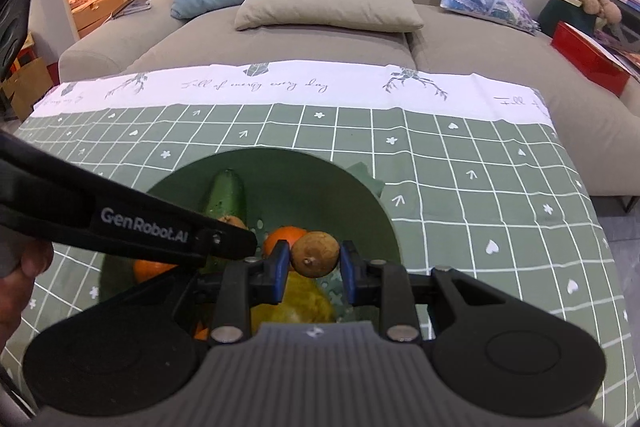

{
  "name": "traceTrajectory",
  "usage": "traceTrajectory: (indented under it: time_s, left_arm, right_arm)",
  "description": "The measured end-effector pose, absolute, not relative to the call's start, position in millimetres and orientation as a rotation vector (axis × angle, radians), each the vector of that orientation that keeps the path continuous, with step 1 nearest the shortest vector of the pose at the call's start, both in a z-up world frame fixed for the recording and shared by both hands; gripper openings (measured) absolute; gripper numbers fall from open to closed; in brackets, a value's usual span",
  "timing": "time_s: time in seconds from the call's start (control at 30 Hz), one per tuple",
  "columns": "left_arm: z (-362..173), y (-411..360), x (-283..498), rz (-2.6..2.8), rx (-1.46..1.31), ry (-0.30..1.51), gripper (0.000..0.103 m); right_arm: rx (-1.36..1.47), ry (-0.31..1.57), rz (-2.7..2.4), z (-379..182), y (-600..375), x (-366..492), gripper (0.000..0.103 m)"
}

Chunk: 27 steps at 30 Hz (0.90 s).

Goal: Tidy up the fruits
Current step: 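Open the left tool to drop its kiwi while the right tool releases its kiwi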

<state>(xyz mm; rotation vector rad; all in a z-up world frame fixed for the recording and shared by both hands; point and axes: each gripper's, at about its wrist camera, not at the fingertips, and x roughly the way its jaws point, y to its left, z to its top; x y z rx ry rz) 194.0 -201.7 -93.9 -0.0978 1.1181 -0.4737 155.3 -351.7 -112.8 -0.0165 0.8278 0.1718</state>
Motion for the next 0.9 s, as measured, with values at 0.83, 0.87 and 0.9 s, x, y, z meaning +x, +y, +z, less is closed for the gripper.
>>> traceTrajectory:
  time_s: [0.83, 0.87, 0.9]
  left_arm:
    - [-87, -200, 199, -0.504, -0.126, 1.137, 0.052]
    - [-81, -197, 197, -0.511, -0.136, 1.123, 0.051]
    - [-77, -194, 195, -0.514, -0.140, 1.111, 0.051]
  right_arm:
    - [-0.041, 0.859, 0.157, -124, -351, 166, 0.035]
    - [-0.040, 0.857, 0.155, -121, -351, 165, 0.035]
    - [-0.037, 0.855, 0.154, -117, -351, 164, 0.036]
